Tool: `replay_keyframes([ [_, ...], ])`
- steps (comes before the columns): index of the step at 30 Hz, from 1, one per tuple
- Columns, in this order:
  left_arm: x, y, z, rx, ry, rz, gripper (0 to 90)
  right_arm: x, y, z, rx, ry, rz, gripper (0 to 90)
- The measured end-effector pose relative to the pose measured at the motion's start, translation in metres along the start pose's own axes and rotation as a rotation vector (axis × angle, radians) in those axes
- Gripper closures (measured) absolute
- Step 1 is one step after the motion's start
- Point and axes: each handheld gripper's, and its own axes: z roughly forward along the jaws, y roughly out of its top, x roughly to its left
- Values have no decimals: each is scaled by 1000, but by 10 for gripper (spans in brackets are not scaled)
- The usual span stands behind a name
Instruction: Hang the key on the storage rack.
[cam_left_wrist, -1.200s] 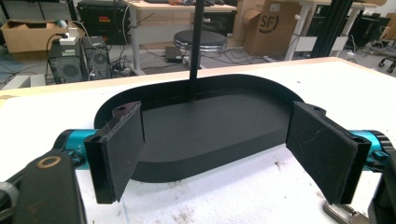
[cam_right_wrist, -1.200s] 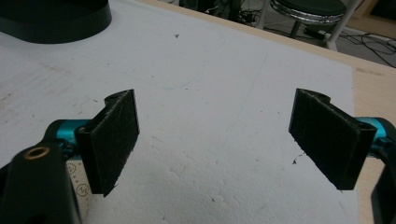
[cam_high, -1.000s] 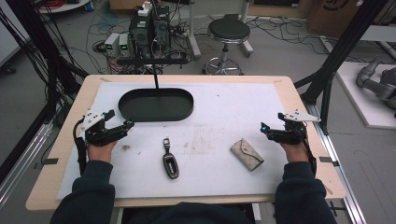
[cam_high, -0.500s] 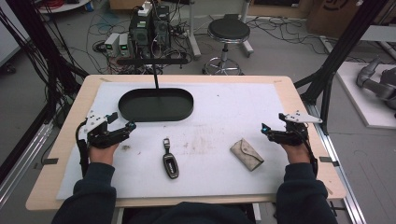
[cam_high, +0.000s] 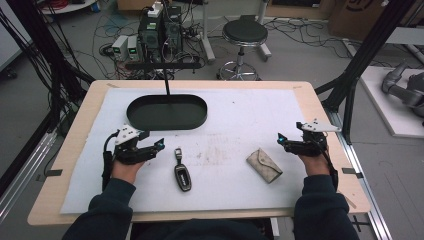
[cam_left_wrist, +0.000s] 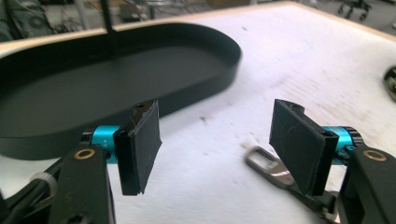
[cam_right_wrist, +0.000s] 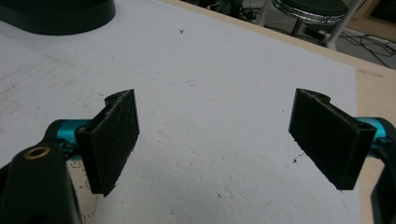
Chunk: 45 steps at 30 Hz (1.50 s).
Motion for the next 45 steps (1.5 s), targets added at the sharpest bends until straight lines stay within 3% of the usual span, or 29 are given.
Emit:
replay_keyframes([
  [7,-21,-4,13,75,-54,7,349,-2,-2,-1,4,-5,3,164],
  [15,-29,-9,36,184,-15,-26,417,0,-2,-1,7,-3,0,165],
  [24,-47,-13,57,295,5,30,457,0,-2,0,9,-2,-3,165],
  [25,-50,-13,57,301,28,71,489,0,-3,0,10,-4,-2,165],
  [31,-45,-11,54,313,8,79,653,-1,-3,0,10,-5,1,165],
  [34,-40,-11,54,312,-15,49,665,-1,-3,0,11,-4,3,165],
  [37,-36,-7,54,329,-6,70,670,-1,-3,0,10,-3,-1,165],
  [41,-25,-5,55,319,-6,35,691,-1,-3,-1,11,-2,-1,165],
  [42,-19,-5,55,308,-2,-3,691,-1,-4,-1,12,-3,-2,165],
  [45,-16,-4,56,293,10,-10,692,-1,-4,-1,13,0,0,165],
])
